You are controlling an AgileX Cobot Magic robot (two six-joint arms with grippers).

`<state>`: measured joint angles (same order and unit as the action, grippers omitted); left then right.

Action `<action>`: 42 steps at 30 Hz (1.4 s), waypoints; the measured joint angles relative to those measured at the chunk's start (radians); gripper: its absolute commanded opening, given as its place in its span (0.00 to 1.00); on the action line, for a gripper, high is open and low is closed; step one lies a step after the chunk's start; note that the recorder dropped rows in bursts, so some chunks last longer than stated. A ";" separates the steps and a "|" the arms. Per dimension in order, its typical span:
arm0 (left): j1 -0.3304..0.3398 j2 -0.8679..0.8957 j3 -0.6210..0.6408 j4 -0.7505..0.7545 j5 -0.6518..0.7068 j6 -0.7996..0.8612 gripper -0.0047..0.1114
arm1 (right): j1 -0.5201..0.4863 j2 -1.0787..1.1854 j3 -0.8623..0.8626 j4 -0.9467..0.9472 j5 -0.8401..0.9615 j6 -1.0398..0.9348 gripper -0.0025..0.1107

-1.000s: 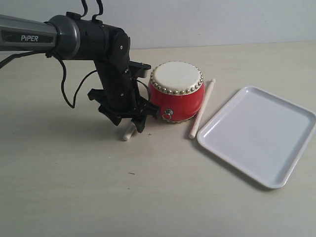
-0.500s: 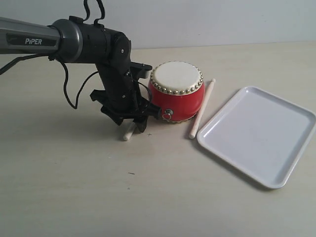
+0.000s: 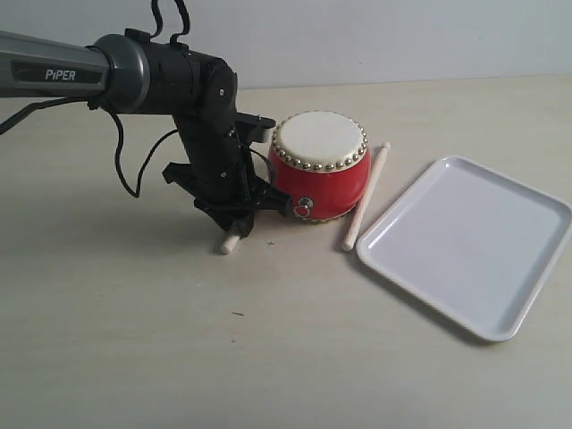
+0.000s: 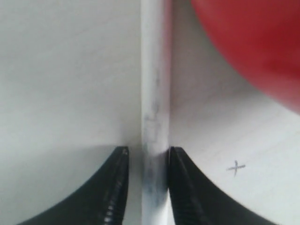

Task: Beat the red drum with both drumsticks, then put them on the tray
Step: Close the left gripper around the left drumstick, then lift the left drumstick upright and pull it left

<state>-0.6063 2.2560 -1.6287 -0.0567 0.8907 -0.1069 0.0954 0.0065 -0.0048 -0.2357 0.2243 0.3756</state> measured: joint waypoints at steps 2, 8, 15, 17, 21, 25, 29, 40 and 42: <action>0.000 0.000 0.000 0.000 0.000 0.000 0.27 | 0.000 0.000 0.000 0.000 0.000 0.000 0.02; 0.000 0.000 0.000 0.000 0.008 0.000 0.18 | 0.000 0.000 0.000 0.000 0.000 0.000 0.02; 0.023 0.000 0.000 0.000 0.023 -0.019 0.04 | 0.000 0.000 0.000 0.000 0.000 0.000 0.02; 0.032 0.000 0.000 0.000 0.028 -0.020 0.04 | 0.000 0.000 0.000 0.000 0.000 0.000 0.02; 0.052 0.000 -0.002 0.000 0.034 -0.023 0.04 | 0.000 0.000 0.000 0.000 0.000 0.000 0.02; 0.094 -0.028 -0.002 0.000 0.041 -0.023 0.04 | 0.000 0.000 0.000 0.000 0.000 0.000 0.02; 0.152 -0.105 0.009 0.000 0.019 -0.023 0.04 | 0.000 0.000 0.000 0.000 0.000 0.000 0.02; 0.198 -0.445 0.401 -0.020 -0.352 -0.004 0.04 | 0.000 0.000 0.000 0.000 0.000 0.000 0.02; 0.198 -0.492 0.470 -0.023 -0.390 -0.004 0.04 | 0.000 0.000 0.000 0.000 0.000 0.000 0.02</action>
<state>-0.4082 1.7639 -1.1592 -0.0793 0.5007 -0.1109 0.0954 0.0065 -0.0048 -0.2357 0.2243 0.3756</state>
